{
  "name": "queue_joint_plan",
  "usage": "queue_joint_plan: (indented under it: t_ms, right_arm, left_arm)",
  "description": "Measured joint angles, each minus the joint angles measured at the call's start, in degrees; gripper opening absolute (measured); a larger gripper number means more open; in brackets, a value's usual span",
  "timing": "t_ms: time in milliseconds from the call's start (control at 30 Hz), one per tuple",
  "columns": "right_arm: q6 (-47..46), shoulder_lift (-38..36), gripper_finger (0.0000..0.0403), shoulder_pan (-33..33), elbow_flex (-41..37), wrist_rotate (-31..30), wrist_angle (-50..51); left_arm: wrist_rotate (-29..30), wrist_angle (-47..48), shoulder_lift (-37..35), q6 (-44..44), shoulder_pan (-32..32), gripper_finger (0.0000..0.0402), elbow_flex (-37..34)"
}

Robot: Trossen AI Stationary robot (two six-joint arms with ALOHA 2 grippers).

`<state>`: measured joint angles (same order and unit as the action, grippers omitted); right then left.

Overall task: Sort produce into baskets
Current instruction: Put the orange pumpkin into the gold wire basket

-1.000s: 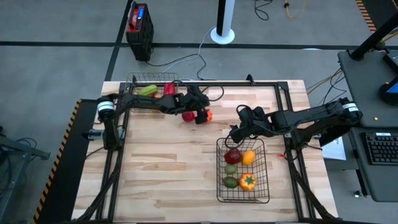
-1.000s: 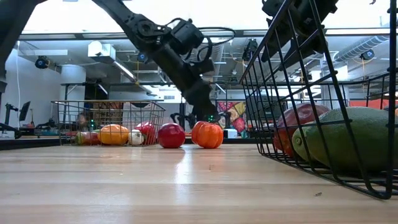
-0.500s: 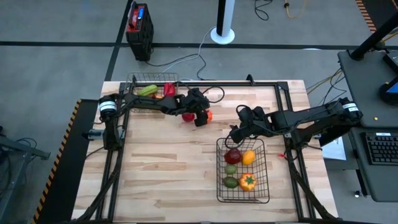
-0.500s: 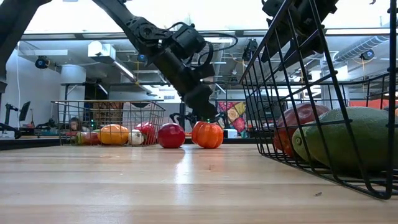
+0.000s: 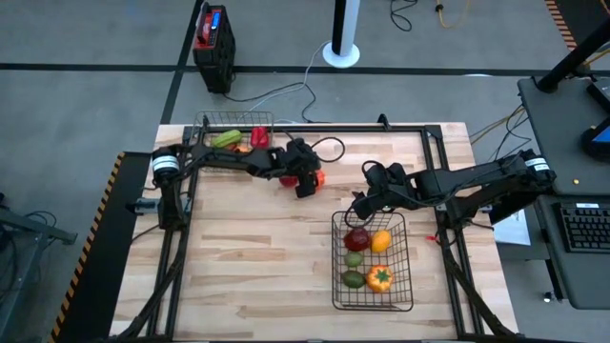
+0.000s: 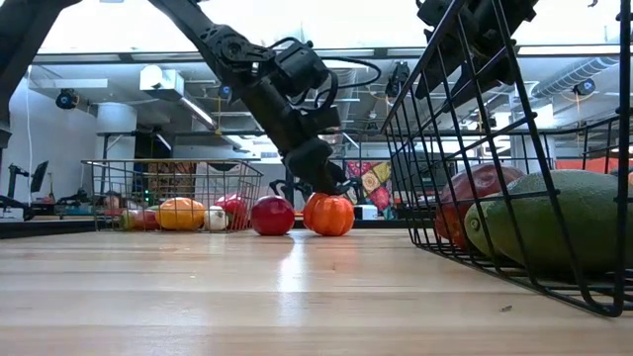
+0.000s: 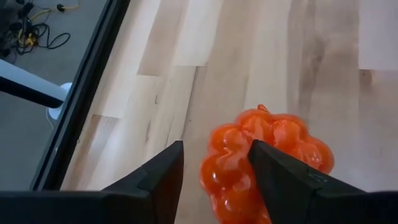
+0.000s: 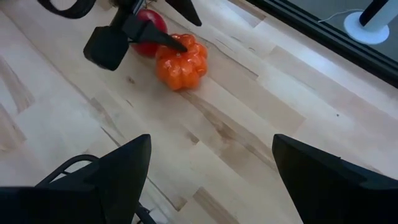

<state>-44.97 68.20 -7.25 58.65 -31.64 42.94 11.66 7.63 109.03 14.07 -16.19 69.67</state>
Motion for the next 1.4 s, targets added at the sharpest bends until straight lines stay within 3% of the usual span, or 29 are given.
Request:
queue_joint_plan:
  t_ms: [533,767,1400]
  right_arm:
    - [0.0,0.0,0.0326,0.0,-0.04,0.04,-0.02]
    - [0.0,0.0,0.0326,0.0,-0.33,0.05,-0.07]
    - [-0.02,0.0,0.0326,0.0,-0.59,0.06,-0.44]
  left_arm:
    - [0.69,4.01,-0.44,-3.93,3.3,0.0173,0.09]
    - [6.39,5.36,-0.69,-4.37,5.47,0.0173,0.06]
    - [7.29,14.75,-4.85,-8.84,8.78,0.0173,-0.17]
